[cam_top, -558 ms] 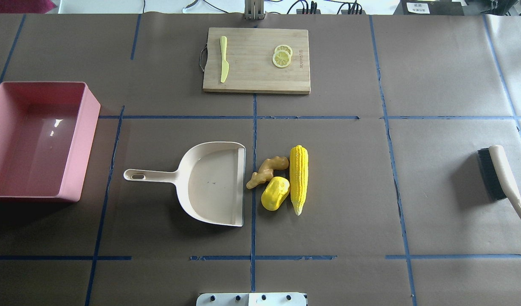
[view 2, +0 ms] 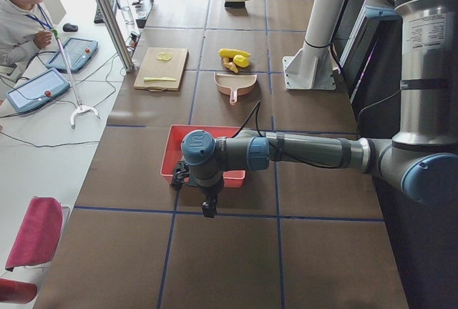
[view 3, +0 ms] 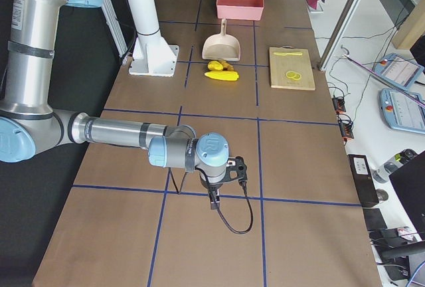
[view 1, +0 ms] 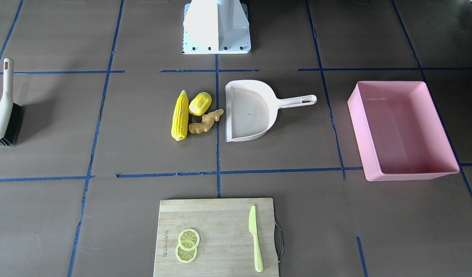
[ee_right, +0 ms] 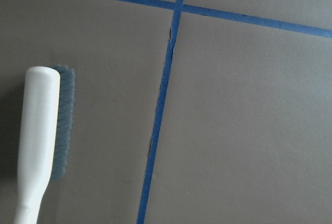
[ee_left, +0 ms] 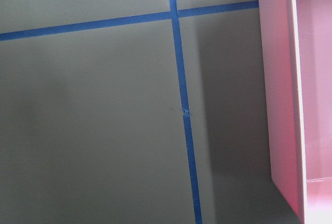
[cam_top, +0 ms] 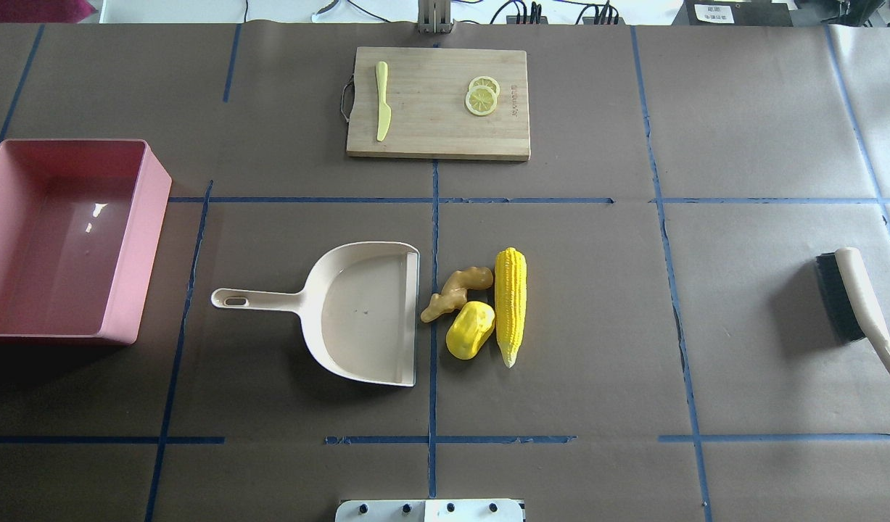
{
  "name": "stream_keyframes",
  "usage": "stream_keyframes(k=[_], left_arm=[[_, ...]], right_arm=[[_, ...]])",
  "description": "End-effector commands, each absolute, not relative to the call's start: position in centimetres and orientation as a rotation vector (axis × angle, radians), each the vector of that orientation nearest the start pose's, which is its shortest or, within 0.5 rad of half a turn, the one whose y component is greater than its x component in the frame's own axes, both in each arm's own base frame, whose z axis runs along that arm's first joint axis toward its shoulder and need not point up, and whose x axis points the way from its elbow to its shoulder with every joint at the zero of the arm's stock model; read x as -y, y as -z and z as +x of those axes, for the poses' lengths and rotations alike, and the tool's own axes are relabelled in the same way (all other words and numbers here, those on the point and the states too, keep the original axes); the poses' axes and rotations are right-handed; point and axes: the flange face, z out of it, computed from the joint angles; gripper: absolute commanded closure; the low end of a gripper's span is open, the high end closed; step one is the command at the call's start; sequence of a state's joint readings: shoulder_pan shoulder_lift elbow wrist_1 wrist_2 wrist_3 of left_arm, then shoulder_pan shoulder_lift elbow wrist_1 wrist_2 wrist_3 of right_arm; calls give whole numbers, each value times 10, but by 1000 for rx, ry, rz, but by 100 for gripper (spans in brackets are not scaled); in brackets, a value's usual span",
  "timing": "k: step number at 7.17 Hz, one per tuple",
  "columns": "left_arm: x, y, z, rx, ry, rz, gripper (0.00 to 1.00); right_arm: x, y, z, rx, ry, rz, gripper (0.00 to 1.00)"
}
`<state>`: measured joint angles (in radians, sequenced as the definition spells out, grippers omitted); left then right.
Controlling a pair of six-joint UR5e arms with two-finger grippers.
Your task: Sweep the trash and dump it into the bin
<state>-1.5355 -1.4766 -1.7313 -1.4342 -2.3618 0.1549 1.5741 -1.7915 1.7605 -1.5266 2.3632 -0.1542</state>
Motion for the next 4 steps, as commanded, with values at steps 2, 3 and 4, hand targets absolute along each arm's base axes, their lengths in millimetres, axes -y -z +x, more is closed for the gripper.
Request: stream_keyframes(k=[2,3,4], left_arm=[[448,-636,-46,-798,-153,-18,0],[448,-636,-46,-799,-153,-18,0],[448,-636,-46,-799,-153,-18,0]], right_arm=[[388,-574,-11,841,14,61,0],[370,-573,-36,869,-11,79,0],[352,-572,-59,895,-31,95,0]])
